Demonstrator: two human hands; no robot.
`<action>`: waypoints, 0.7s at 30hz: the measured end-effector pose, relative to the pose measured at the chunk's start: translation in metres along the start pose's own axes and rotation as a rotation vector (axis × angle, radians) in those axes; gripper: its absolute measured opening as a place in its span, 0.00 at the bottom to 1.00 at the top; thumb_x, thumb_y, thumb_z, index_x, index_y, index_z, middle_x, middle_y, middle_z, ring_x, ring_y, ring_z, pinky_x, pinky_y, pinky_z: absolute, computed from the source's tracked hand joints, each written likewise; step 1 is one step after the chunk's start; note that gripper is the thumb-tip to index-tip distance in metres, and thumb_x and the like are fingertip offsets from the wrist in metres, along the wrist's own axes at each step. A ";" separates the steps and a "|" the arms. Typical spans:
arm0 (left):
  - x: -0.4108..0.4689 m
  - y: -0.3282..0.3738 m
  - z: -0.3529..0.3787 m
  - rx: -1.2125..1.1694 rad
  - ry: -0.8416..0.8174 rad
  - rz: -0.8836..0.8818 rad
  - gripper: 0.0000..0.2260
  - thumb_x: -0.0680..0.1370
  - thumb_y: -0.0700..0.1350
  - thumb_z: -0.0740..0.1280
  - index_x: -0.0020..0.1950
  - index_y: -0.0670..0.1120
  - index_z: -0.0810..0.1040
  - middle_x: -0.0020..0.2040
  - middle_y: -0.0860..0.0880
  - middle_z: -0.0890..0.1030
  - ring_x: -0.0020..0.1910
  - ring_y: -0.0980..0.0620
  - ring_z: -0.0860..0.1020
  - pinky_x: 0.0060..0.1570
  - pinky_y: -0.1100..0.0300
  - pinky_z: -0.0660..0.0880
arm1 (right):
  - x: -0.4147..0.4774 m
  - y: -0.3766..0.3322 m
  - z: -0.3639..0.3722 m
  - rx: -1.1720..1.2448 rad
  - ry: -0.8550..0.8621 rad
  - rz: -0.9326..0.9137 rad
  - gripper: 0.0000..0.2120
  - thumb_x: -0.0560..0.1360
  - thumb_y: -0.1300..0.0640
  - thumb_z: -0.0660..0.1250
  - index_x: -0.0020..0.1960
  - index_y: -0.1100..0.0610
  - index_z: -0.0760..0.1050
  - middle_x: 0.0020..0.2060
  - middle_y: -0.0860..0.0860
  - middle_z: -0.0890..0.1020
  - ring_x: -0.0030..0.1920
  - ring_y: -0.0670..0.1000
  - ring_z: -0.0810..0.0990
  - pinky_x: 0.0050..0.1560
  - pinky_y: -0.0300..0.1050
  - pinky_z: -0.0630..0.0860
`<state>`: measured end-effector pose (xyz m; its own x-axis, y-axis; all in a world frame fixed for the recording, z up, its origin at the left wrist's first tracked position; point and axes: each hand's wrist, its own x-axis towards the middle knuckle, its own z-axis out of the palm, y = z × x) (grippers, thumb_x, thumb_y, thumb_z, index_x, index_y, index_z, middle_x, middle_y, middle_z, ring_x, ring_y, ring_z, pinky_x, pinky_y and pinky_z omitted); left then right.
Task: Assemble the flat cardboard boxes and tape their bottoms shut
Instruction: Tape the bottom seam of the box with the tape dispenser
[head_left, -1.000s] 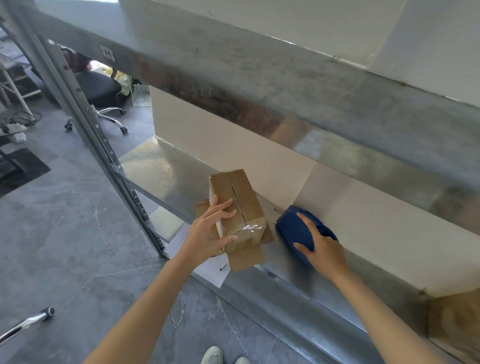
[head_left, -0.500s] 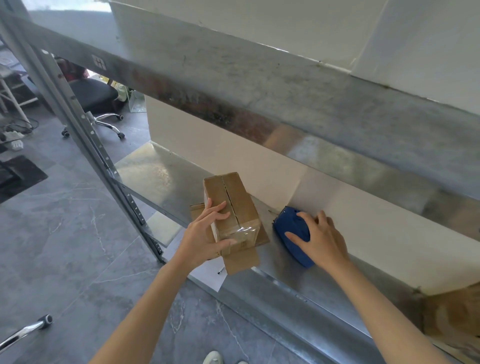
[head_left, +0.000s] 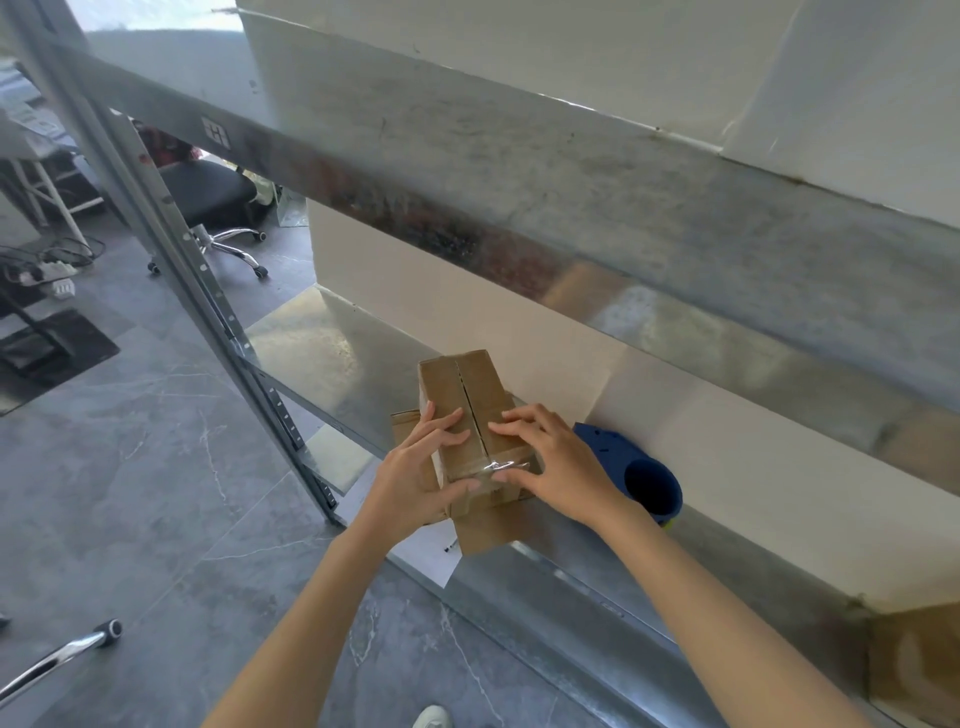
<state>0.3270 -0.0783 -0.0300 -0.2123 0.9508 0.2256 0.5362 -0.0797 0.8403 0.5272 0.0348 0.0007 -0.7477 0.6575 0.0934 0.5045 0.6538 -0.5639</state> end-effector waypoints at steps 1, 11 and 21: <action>0.000 0.001 0.000 -0.016 0.003 -0.004 0.21 0.72 0.56 0.76 0.63 0.53 0.79 0.71 0.63 0.71 0.78 0.61 0.56 0.72 0.58 0.61 | -0.001 0.001 0.000 0.014 -0.011 0.002 0.26 0.74 0.40 0.70 0.70 0.45 0.72 0.66 0.41 0.69 0.67 0.44 0.68 0.64 0.45 0.70; -0.003 0.012 0.005 -0.048 0.074 -0.085 0.21 0.71 0.35 0.67 0.61 0.49 0.83 0.68 0.59 0.75 0.76 0.61 0.60 0.72 0.60 0.64 | 0.004 -0.011 0.017 0.093 0.197 0.036 0.12 0.77 0.57 0.68 0.60 0.54 0.80 0.54 0.46 0.75 0.64 0.44 0.73 0.53 0.47 0.78; -0.001 0.013 -0.006 -0.111 -0.004 -0.101 0.23 0.71 0.39 0.59 0.61 0.56 0.81 0.71 0.60 0.73 0.77 0.62 0.58 0.64 0.71 0.64 | 0.003 0.002 0.007 0.250 0.129 0.031 0.11 0.80 0.55 0.65 0.61 0.48 0.78 0.56 0.42 0.77 0.61 0.40 0.75 0.61 0.34 0.71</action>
<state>0.3292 -0.0825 -0.0165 -0.2575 0.9568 0.1353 0.4189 -0.0157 0.9079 0.5227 0.0356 -0.0063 -0.6643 0.7285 0.1672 0.3922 0.5302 -0.7517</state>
